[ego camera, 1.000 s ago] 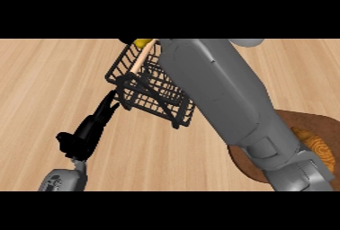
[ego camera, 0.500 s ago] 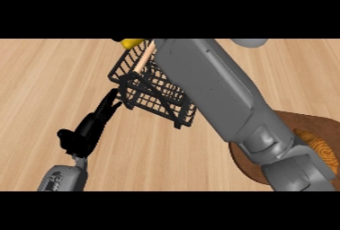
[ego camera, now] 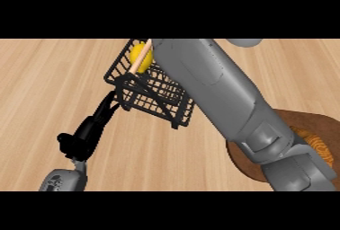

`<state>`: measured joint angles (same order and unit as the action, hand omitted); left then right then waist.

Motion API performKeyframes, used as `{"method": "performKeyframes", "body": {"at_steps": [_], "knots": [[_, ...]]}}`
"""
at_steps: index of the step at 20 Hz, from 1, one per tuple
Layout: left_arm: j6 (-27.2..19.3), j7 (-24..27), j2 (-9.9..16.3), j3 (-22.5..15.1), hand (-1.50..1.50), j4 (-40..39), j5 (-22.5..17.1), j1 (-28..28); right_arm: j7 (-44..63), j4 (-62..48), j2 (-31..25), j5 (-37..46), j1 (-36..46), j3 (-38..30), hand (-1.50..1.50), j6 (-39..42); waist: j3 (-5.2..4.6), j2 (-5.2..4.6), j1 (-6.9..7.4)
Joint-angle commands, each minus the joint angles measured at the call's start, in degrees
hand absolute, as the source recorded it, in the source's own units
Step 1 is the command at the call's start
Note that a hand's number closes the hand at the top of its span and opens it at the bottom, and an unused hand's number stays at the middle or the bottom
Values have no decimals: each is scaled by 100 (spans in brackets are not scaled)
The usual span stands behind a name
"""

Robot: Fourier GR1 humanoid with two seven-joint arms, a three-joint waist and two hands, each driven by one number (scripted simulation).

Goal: Pick the lemon from the cutting board and place it in the tiered basket

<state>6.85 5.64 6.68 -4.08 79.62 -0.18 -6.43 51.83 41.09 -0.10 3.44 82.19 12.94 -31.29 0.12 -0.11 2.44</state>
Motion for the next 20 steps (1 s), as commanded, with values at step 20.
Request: {"method": "performKeyframes", "body": {"at_steps": [20], "knots": [[-107,-74,117,308,0,391,-118,728,381,3298,-2901,1147,-2454,-396,-150,-1245,6,174,-788]]}}
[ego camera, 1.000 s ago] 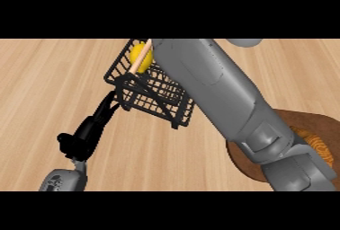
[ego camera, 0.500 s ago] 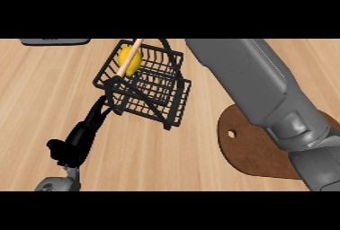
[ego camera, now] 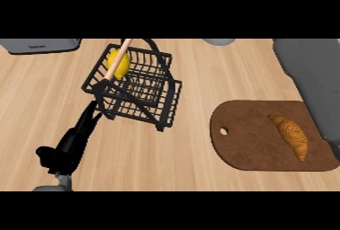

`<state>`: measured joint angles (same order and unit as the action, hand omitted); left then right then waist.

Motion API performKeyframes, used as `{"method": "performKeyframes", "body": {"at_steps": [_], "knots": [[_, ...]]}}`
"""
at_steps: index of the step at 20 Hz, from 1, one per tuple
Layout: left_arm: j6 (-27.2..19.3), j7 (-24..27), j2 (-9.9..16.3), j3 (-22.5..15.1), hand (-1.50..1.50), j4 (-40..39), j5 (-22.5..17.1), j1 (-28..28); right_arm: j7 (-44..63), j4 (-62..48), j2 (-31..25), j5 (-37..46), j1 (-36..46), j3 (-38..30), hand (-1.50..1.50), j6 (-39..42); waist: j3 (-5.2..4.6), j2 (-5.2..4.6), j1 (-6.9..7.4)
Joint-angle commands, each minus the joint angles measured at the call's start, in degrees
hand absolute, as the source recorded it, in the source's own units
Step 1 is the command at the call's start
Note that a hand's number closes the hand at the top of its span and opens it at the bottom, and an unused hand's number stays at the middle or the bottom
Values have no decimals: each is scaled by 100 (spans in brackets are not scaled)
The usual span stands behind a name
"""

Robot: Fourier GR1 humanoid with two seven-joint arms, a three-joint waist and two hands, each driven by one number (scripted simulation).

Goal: Pick the lemon from the cutting board and place it in the tiered basket

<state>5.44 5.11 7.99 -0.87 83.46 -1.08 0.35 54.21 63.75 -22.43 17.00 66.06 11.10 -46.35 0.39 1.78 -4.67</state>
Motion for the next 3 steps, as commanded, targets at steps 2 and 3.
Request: {"method": "performKeyframes", "body": {"at_steps": [2,3], "knots": [[46,-115,135,175,0,51,-113,100,66,1690,-923,-536,-1442,-251,-150,590,-11,19,-219],[-27,-75,3,61,0,18,-33,142,227,2085,-1140,-609,-1614,-334,-150,679,-20,0,-169]]}}
